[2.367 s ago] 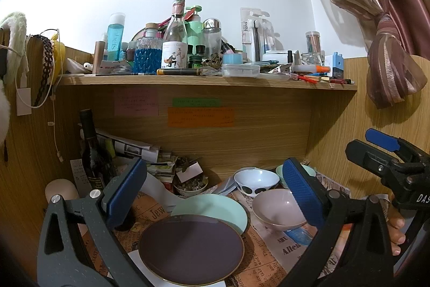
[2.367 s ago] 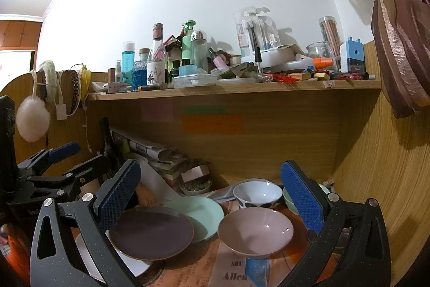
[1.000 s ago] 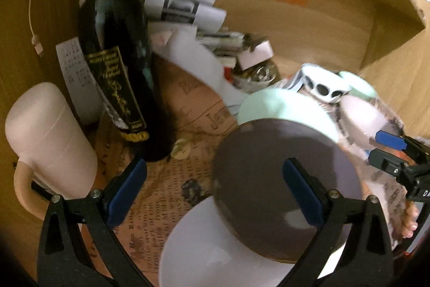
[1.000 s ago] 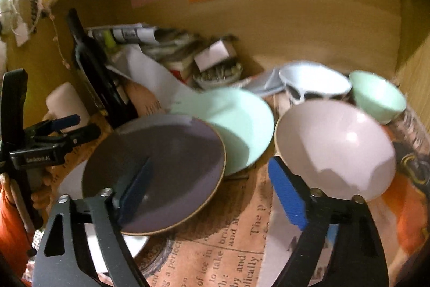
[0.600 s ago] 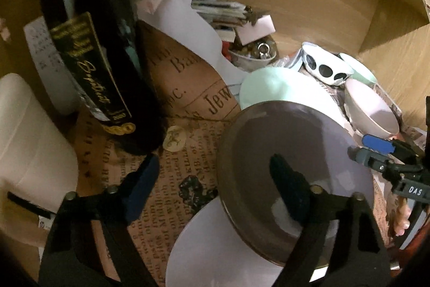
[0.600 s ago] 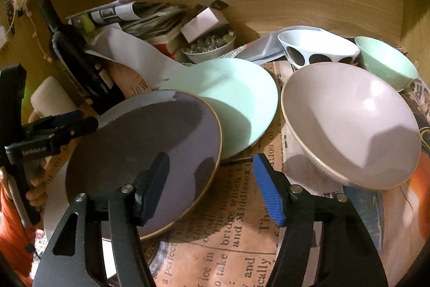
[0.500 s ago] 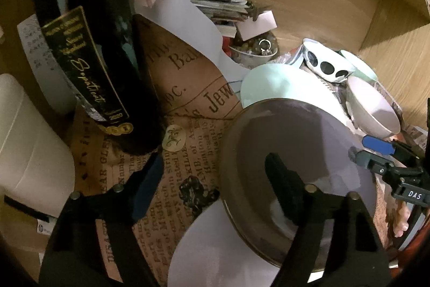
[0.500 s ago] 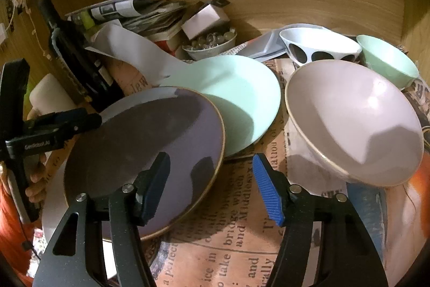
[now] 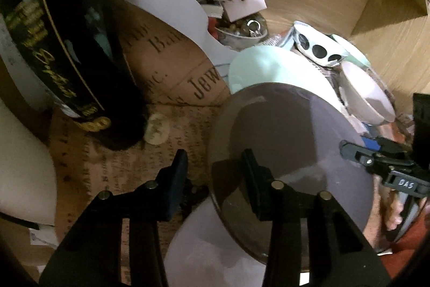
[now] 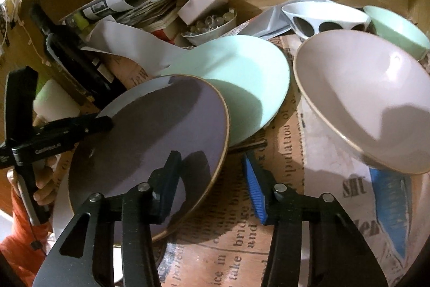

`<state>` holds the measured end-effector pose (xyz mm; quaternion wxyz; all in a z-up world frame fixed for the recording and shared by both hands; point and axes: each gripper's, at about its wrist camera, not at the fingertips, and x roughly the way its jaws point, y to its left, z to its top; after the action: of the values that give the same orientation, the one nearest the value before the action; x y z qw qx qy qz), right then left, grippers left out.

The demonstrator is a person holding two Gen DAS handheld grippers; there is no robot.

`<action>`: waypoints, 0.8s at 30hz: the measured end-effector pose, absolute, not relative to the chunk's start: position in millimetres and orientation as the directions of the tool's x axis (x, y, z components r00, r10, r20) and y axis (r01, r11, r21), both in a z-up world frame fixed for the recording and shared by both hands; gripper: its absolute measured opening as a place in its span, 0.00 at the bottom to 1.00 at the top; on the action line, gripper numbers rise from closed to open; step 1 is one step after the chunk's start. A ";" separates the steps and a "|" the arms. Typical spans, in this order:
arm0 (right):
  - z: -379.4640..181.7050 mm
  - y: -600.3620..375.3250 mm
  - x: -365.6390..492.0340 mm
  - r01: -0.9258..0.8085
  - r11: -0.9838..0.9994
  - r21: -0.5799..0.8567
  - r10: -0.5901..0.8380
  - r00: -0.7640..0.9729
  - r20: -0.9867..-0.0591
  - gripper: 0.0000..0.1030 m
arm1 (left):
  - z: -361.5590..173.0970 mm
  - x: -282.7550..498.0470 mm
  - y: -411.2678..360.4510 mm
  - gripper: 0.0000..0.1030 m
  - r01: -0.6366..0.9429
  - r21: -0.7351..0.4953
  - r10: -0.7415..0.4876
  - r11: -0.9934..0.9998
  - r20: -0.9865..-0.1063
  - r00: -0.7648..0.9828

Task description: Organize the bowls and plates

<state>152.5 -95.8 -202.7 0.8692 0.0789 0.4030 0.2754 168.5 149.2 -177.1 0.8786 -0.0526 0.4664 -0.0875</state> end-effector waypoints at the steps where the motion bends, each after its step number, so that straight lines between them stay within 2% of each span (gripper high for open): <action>1: -202.5 -95.2 152.1 -0.419 0.832 0.363 0.548 0.520 -0.656 0.36 | -177.9 170.2 150.2 0.40 0.106 -0.196 -0.222 0.975 -0.814 0.537; 4: -201.9 -93.0 151.4 -0.432 0.825 0.364 0.557 0.514 -0.652 0.31 | -177.8 169.2 147.9 0.37 0.112 -0.192 -0.222 0.975 -0.811 0.541; 7: -201.5 -88.7 150.1 -0.442 0.824 0.355 0.557 0.511 -0.655 0.30 | -177.9 167.8 142.1 0.32 0.135 -0.181 -0.225 0.974 -0.809 0.543; 24: -192.2 -94.2 138.1 -0.425 0.839 0.341 0.541 0.577 -0.612 0.30 | -170.9 155.9 134.0 0.32 0.079 -0.155 -0.172 0.985 -0.791 0.588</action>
<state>138.1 -94.2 -192.2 0.8846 0.0786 0.3699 0.2729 156.0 134.0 -170.8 0.8895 -0.0516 0.4484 -0.0704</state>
